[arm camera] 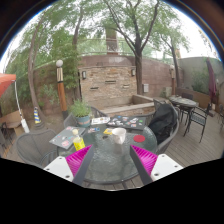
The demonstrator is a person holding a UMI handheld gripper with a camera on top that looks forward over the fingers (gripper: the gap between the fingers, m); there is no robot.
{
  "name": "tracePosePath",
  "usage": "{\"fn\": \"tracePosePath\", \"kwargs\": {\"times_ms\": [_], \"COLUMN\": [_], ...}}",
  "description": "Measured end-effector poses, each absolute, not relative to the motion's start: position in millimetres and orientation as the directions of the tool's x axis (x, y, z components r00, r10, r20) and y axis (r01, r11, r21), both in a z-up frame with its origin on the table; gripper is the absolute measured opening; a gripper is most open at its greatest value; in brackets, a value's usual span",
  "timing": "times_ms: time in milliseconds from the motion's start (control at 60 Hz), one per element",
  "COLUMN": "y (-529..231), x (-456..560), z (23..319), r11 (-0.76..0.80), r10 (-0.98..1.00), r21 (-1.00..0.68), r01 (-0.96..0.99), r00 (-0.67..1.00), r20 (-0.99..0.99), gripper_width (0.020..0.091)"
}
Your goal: Pour water
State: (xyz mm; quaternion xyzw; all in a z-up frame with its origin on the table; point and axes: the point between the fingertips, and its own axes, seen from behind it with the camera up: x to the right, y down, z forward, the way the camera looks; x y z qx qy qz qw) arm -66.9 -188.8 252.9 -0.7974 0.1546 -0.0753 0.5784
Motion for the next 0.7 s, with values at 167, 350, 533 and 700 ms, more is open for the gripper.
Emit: {"fn": "tracePosePath", "kwargs": {"times_ms": [167, 350, 533, 700], "y": [-191, -167, -95, 21], "x": [-45, -48, -106, -139], "z": [244, 212, 137, 84], "r11": [-0.285, -0.310, -0.340, -0.290], "r10": [-0.372, -0.335, -0.220, -0.189], "r21": [-0.940, -0.930, -0.927, -0.951], "r01": [-0.186, -0.196, -0.160, -0.105], "r00": [0.926, 0.938, 0.972, 0.981], "r20": [-0.070, -0.086, -0.087, -0.050], "gripper_width": [0.0841, 0.0838, 0.0842, 0.0836]}}
